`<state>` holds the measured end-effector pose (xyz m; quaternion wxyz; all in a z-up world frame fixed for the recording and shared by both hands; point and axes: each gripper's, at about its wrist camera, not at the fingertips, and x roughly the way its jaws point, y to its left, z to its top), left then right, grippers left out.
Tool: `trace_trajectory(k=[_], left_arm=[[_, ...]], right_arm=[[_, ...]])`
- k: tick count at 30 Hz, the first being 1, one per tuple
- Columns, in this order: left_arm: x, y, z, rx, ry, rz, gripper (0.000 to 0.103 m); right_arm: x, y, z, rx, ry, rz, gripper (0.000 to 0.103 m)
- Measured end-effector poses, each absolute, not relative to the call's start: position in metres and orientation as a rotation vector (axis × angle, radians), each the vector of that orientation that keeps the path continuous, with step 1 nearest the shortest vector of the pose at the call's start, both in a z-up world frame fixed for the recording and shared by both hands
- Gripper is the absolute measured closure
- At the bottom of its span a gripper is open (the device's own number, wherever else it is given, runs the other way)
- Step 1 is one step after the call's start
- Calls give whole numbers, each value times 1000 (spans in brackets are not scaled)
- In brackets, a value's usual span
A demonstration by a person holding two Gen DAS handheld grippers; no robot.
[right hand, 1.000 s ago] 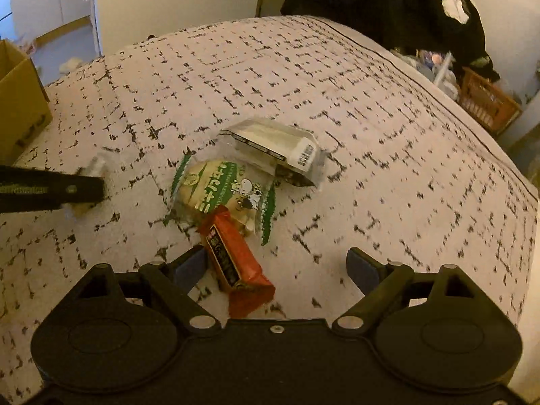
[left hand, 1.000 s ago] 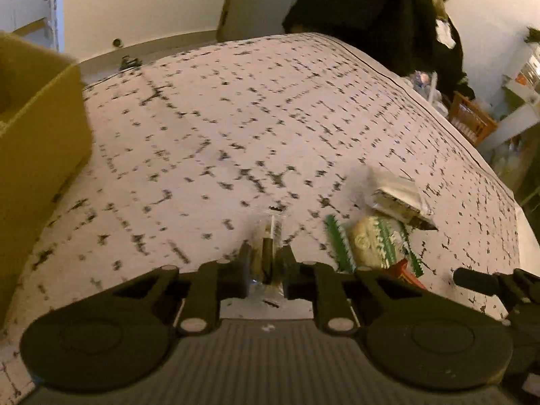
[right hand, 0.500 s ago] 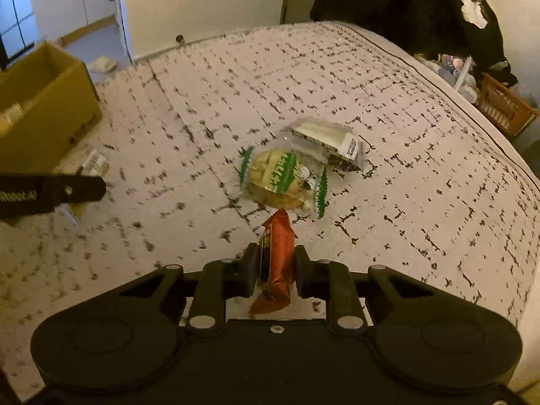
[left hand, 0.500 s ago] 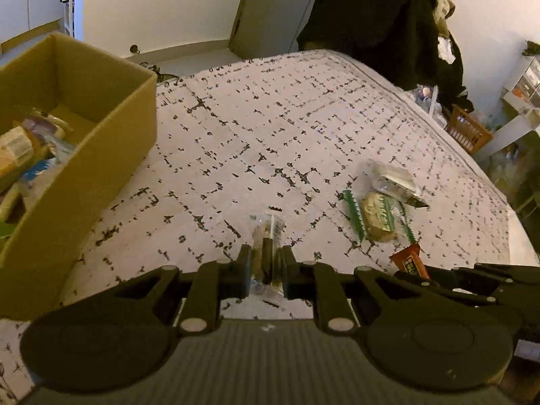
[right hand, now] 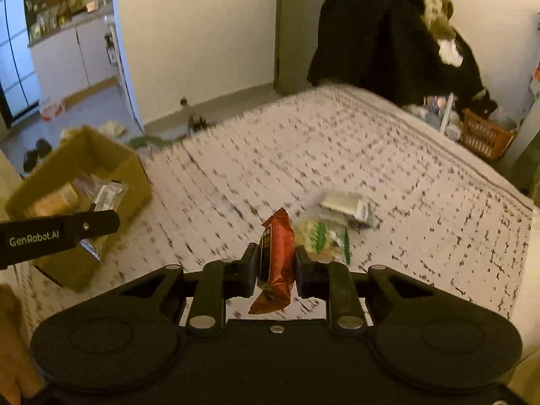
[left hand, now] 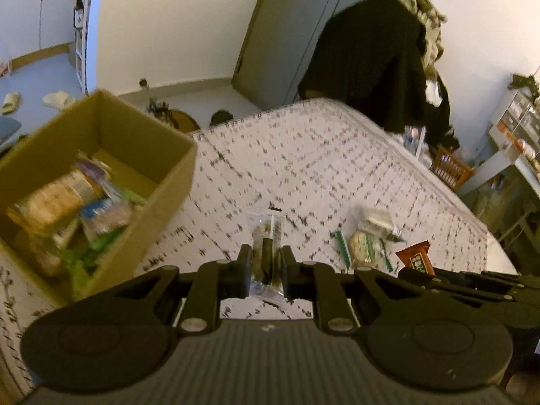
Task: Organize snacks
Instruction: 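Carry the clear packet and red bar over the cardboard box with both grippers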
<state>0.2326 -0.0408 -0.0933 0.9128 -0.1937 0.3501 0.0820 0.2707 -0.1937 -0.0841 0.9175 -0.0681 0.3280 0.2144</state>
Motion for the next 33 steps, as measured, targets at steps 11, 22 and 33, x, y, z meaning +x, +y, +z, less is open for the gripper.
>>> trace_trajectory(k=[11, 22, 33], left_arm=[[184, -11, -51, -372, 584, 180, 87], [160, 23, -42, -382, 563, 253, 87], [155, 53, -42, -389, 558, 322, 87]], right_arm=[[245, -167, -65, -89, 605, 475, 81], [230, -128, -59, -74, 573, 547, 81], [232, -93, -57, -51, 564, 599, 81]])
